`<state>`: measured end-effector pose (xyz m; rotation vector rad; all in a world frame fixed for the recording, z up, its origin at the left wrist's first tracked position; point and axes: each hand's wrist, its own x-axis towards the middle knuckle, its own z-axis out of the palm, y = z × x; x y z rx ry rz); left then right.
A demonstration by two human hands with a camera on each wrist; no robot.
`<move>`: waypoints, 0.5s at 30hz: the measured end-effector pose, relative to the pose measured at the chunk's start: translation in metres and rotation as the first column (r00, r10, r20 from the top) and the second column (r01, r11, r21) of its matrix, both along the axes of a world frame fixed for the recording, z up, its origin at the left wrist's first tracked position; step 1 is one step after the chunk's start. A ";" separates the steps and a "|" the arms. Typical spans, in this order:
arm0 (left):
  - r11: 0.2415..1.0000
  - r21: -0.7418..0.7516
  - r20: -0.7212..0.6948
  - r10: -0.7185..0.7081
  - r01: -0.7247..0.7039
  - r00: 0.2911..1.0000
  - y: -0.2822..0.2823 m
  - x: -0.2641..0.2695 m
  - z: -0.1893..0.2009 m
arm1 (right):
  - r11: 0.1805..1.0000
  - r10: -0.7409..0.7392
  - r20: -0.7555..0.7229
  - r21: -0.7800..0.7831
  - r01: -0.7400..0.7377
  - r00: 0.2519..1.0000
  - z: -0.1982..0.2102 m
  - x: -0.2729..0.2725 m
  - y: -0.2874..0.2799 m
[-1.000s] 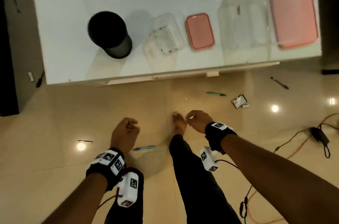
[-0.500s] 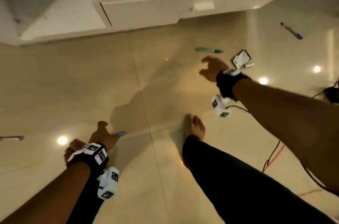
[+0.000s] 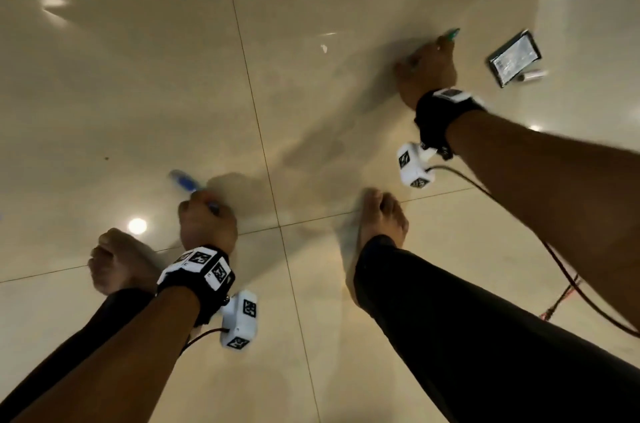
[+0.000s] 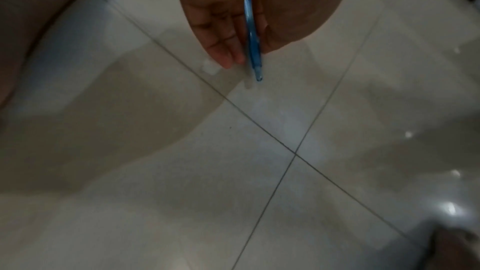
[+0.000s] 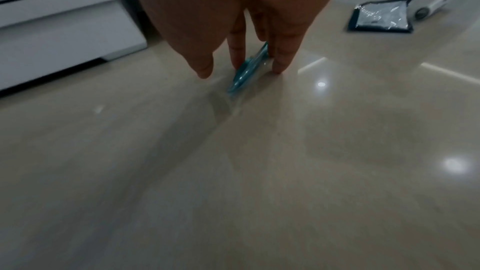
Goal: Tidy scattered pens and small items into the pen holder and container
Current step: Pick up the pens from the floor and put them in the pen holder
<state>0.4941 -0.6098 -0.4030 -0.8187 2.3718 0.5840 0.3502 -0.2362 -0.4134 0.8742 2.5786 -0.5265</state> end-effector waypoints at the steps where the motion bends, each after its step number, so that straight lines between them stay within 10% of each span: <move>1: 0.998 0.028 -0.032 -0.051 0.052 0.998 0.005 -0.004 0.002 | 0.999 0.039 -0.022 0.007 -0.039 0.999 -0.001 0.009 -0.007; 9: 0.902 0.309 -0.214 -0.241 0.300 0.947 0.055 -0.073 0.017 | 0.967 0.256 0.013 -0.020 -0.256 0.967 0.010 0.059 -0.016; 15: 0.859 0.437 -0.187 -0.203 0.267 0.961 0.087 -0.119 0.032 | 0.994 -0.036 0.084 -0.104 0.045 0.996 0.011 0.081 -0.027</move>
